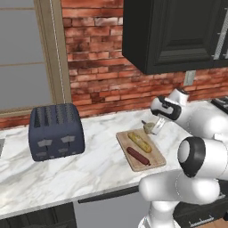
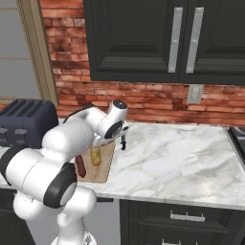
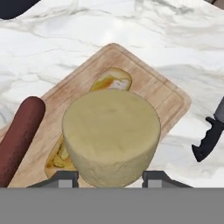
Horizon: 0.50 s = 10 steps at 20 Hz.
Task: Retrieve the sausage and cheese from the fridge and place them on the cutting board on the counter.
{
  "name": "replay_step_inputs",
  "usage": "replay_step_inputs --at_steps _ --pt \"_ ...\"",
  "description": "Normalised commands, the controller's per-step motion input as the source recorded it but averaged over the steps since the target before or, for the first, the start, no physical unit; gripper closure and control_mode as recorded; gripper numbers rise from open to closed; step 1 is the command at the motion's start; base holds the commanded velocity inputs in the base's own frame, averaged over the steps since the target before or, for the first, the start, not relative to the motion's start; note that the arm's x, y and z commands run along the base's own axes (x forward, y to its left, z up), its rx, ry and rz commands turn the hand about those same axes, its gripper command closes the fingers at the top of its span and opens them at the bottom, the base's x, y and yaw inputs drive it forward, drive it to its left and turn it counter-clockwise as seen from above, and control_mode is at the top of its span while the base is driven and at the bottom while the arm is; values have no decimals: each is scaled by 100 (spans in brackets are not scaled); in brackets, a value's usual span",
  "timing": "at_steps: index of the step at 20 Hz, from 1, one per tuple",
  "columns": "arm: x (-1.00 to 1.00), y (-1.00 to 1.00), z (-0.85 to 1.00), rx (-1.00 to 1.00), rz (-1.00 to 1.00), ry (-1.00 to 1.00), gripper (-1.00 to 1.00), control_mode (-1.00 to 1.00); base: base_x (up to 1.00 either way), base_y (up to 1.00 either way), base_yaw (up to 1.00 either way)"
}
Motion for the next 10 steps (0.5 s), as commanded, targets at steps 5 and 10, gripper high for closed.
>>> replay_step_inputs --at_steps 5,10 --pt "0 -2 -30 0 1 0 100 -100 0 0 0" --pt "0 6 -17 0 0 0 100 -100 0 0 0"
